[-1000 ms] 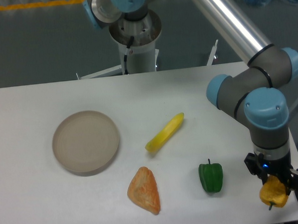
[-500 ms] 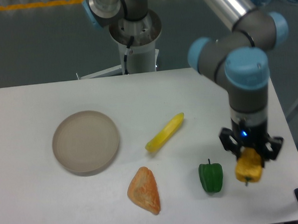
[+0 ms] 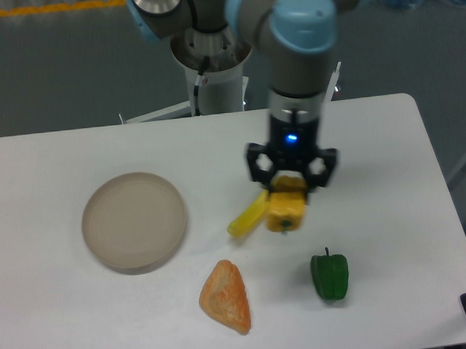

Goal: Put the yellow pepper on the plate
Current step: 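Carry the yellow pepper over the banana toward the beige plate, then lower the yellow pepper onto the plate and open the gripper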

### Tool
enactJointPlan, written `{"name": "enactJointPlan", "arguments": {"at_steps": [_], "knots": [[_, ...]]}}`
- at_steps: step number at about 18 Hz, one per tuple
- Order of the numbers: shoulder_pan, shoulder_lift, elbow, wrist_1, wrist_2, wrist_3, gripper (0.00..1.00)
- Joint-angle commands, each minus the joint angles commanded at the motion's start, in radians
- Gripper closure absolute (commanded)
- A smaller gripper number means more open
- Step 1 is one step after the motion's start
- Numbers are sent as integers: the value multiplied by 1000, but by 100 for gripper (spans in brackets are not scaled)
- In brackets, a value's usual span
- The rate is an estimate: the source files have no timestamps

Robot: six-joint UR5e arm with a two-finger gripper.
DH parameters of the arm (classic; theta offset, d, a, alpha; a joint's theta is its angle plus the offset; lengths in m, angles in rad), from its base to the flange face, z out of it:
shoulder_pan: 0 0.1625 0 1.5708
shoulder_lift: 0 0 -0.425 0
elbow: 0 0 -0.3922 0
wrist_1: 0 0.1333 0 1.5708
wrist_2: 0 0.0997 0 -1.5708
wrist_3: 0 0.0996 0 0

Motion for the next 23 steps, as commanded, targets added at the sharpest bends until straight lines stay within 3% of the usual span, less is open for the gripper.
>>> {"name": "enactJointPlan", "arguments": {"at_steps": [2,6,10,13,16,20,23], "knots": [[-57,2,-48,47,2,-89,75],[-131,-9,-83,72,14,-167,75],[-196,-43,-126,112,52,-144,75],[-264,-83,-149,150,72,-33,75],[-296,-101,-154,175,71,-19,75],[-306,-106,-219,224,74,-17,75],[-312,-118,-223,241,74,-147,75]]}}
